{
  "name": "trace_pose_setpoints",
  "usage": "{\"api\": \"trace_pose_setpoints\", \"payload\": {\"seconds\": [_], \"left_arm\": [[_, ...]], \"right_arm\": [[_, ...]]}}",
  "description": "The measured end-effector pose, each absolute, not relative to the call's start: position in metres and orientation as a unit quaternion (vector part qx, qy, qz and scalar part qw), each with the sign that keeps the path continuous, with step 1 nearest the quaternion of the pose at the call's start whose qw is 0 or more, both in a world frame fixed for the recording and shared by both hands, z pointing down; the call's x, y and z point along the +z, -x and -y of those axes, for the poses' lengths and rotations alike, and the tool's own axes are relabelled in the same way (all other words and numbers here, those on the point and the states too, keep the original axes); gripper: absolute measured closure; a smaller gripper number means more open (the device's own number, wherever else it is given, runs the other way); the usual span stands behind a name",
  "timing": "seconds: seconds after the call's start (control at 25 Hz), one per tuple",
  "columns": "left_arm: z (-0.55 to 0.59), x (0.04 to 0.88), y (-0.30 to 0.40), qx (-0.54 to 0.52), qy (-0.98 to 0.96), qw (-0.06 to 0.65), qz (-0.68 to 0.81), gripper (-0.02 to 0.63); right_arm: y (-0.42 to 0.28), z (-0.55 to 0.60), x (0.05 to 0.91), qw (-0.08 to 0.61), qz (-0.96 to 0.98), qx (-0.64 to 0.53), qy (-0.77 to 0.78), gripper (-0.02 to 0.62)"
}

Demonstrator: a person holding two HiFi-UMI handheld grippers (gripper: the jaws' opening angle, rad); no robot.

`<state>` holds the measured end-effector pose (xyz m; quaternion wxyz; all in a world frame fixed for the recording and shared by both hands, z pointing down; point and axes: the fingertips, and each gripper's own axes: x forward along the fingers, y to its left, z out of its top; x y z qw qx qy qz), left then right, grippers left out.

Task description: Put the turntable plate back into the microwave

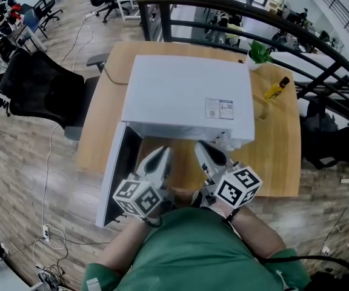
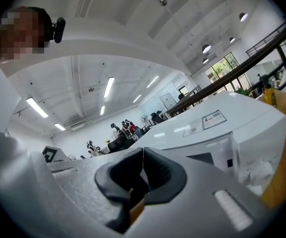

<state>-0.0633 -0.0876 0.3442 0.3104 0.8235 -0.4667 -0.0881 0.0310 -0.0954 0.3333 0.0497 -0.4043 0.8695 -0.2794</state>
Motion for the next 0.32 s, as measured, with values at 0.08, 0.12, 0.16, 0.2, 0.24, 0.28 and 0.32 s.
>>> {"api": "trace_pose_setpoints", "payload": {"seconds": [0.08, 0.12, 0.16, 0.2, 0.24, 0.28, 0.32], "left_arm": [[0.086, 0.3449, 0.0639, -0.09, -0.821, 0.316, 0.467, 0.58], [0.0857, 0.3452, 0.0643, -0.094, -0.819, 0.321, 0.467, 0.58], [0.0857, 0.3454, 0.0647, -0.097, -0.817, 0.324, 0.467, 0.58], [0.0859, 0.3453, 0.0651, -0.098, -0.816, 0.326, 0.468, 0.58], [0.0861, 0.345, 0.0656, -0.099, -0.815, 0.326, 0.469, 0.58], [0.0863, 0.3445, 0.0661, -0.1, -0.815, 0.325, 0.47, 0.58], [0.0865, 0.3441, 0.0666, -0.101, -0.814, 0.324, 0.471, 0.58]], "right_arm": [[-0.0314, 0.0939, 0.3321, 0.042, -0.872, -0.265, 0.41, 0.589], [-0.032, 0.0935, 0.3316, 0.04, -0.872, -0.261, 0.413, 0.589], [-0.0327, 0.0935, 0.3313, 0.039, -0.872, -0.258, 0.415, 0.589], [-0.0334, 0.0937, 0.3314, 0.039, -0.871, -0.259, 0.416, 0.589], [-0.0341, 0.0938, 0.3317, 0.04, -0.87, -0.261, 0.416, 0.59], [-0.0348, 0.0939, 0.332, 0.042, -0.869, -0.264, 0.417, 0.589], [-0.0354, 0.094, 0.3323, 0.043, -0.868, -0.266, 0.417, 0.59]]}}
